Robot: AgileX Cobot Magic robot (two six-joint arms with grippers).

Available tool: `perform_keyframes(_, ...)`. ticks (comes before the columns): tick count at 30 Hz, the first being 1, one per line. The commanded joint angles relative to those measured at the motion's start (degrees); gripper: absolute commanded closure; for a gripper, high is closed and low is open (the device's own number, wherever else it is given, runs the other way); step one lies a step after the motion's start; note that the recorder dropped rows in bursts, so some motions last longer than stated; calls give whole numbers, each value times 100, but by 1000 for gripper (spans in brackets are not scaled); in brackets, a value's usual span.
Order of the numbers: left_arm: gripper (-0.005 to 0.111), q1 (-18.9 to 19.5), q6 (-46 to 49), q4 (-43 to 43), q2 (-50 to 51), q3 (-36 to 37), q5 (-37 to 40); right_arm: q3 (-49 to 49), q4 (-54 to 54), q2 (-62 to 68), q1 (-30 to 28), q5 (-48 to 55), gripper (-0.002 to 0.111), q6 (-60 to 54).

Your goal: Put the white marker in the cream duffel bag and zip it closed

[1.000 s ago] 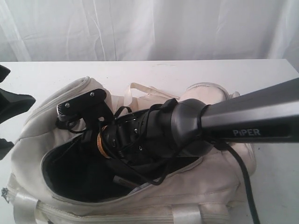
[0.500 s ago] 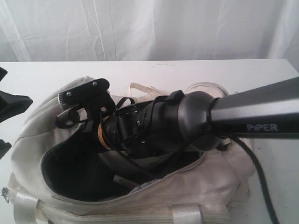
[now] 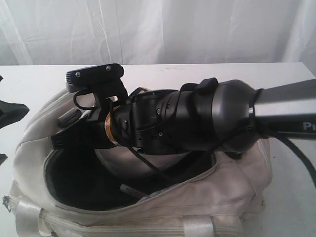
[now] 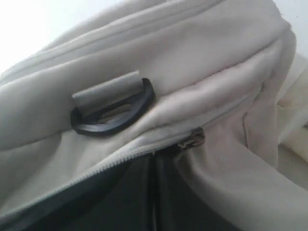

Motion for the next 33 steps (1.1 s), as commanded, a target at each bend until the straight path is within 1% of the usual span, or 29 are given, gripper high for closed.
perform_keyframes(1, 49, 11, 11, 97, -41, -29, 72, 215, 588, -82, 33, 172, 108, -266)
perform_keyframes(5, 49, 11, 11, 187, -41, -29, 72, 390, 1055, -144, 195, 406, 108, -710)
perform_keyframes(12, 49, 11, 11, 198, -41, -29, 57, 416, 1310, -330, 612, 1274, 108, -1508)
perform_keyframes(20, 49, 11, 11, 198, -41, -29, 14, 416, 1658, -364, 671, 1414, 108, -1554)
perform_keyframes(26, 49, 11, -1, 198, -41, -29, 64, 416, 1648, -604, 671, 1322, 108, -1554)
perform_keyframes(29, 49, 11, -14, 559, -41, -29, 142, 416, 1648, -833, 671, 1169, 108, -1554)
perform_keyframes(33, 49, 11, -539, 1558, -41, 10, 348, 416, 1648, -1117, 671, 1155, 108, -1616)
